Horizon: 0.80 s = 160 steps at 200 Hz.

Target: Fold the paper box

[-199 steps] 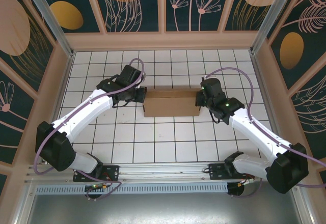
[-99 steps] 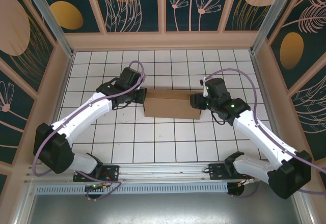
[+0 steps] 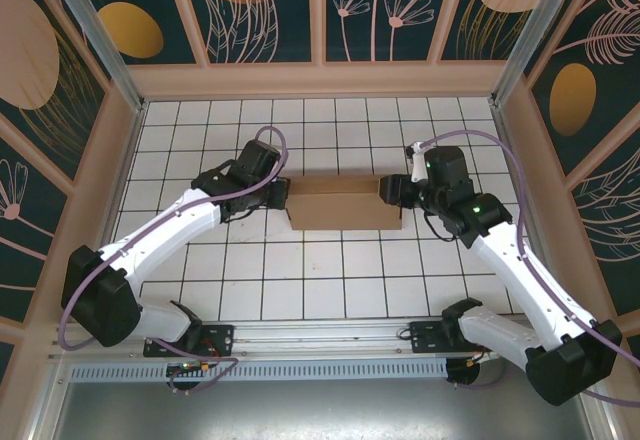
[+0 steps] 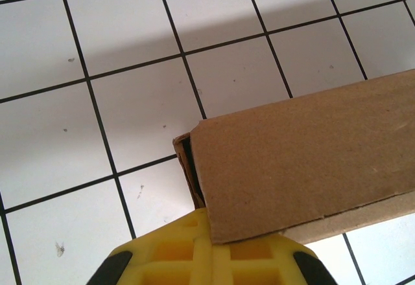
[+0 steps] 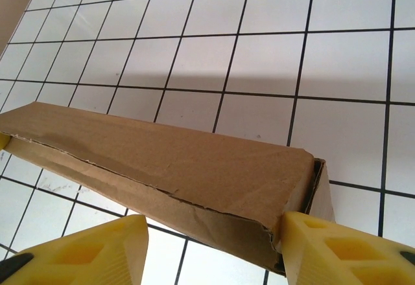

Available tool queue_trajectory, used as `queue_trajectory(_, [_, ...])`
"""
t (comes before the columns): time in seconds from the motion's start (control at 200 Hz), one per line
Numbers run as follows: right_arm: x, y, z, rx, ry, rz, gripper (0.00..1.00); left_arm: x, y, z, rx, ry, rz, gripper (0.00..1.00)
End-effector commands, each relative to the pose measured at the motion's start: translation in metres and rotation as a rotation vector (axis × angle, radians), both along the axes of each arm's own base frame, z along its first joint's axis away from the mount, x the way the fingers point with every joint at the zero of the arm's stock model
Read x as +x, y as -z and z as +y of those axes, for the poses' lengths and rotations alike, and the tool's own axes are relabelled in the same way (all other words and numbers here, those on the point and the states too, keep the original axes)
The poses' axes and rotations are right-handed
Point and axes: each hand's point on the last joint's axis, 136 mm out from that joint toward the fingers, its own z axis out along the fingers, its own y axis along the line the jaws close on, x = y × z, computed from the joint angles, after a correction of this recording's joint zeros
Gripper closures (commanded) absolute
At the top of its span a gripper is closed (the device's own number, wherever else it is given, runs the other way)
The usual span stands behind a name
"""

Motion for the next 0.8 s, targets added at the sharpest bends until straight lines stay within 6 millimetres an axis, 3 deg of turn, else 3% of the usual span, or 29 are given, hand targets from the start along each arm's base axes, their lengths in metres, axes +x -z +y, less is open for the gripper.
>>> queue_trajectory(0.0, [0.006, -0.012, -0.007, -0.004, 0.039, -0.017, 0.46, -0.018, 0.029, 0.003, 0.081, 0.032, 0.087, 1.00])
queue_trajectory(0.19, [0.001, -0.033, -0.005, 0.056, 0.018, -0.062, 0.57, -0.014, 0.028, 0.004, 0.103, 0.017, 0.069, 1.00])
queue_trajectory(0.375, [0.008, -0.036, -0.021, 0.052, 0.099, -0.062, 0.68, -0.011, 0.027, 0.003, 0.113, 0.008, 0.052, 1.00])
queue_trajectory(0.515, [0.012, -0.040, -0.030, 0.066, 0.138, -0.082, 0.69, -0.011, 0.025, 0.002, 0.134, 0.010, 0.042, 1.00])
queue_trajectory(0.686, [0.019, -0.015, -0.044, -0.009, 0.211, -0.038, 0.58, -0.011, 0.025, 0.001, 0.147, 0.009, 0.029, 1.00])
queue_trajectory(0.796, [0.018, 0.007, -0.043, -0.015, 0.209, 0.003, 0.57, -0.011, 0.023, 0.001, 0.157, 0.008, 0.016, 1.00])
